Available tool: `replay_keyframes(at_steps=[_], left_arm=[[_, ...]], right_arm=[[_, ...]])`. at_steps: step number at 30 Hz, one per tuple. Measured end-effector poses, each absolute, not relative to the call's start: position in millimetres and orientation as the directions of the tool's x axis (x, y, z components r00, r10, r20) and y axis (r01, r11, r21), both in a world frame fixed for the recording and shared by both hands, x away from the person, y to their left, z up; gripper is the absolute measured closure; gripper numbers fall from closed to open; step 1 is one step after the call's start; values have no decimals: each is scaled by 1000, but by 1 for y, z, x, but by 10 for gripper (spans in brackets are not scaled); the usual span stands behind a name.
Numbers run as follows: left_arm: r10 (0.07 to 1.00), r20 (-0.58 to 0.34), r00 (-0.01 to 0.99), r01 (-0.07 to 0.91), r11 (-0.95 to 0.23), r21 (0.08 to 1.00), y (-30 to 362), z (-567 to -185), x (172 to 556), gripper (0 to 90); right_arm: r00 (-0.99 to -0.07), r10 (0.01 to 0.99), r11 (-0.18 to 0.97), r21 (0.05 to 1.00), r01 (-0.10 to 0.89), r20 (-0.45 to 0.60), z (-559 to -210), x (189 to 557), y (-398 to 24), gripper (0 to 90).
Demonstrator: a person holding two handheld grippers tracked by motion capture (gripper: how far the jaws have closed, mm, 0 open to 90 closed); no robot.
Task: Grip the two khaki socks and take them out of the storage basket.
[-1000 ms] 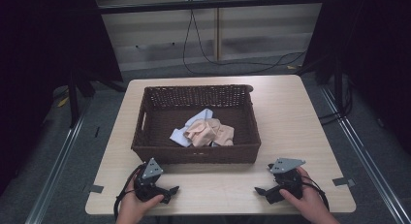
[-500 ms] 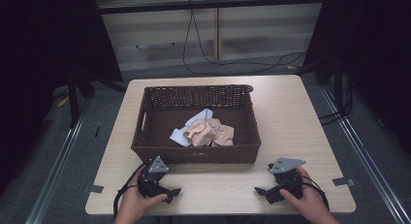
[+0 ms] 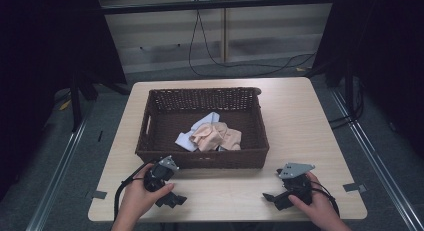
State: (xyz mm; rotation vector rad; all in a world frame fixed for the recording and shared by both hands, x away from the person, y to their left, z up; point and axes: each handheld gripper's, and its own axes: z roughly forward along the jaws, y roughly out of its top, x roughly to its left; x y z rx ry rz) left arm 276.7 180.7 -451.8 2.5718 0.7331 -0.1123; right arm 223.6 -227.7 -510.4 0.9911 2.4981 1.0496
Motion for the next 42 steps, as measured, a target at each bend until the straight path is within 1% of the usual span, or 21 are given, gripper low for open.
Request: replay_keyframes(at_steps=[10,12,16,21,23,33,42], left_arm=[[468,-208,859,512,-768,384,175,-433,282,24],[453,-203,868,496,-785,371,174,-429,284,25],[456,-217,863,505,-776,379,172,-420,285,27],[443,-217,870,493,-792,360,172,-408,289,29],[436,-231,870,493,-795,353,172,-404,291,29],[420,-230,878,476,-822,313,166,-372,302,29],[408,-237,882,468,-819,331,158,-344,313,29]], right_arm=[[-736,676,508,707,492,26,-510,224,-228,28],[-736,676,508,707,492,26,-510,224,-228,28],[-737,675,509,707,491,26,-510,224,-228,28],[-737,675,509,707,491,26,-510,224,-228,28],[-737,676,509,707,492,26,-510,224,-228,28],[-737,675,509,707,491,26,-510,224,-228,28],[-737,675,509,707,491,26,-510,224,-228,28]])
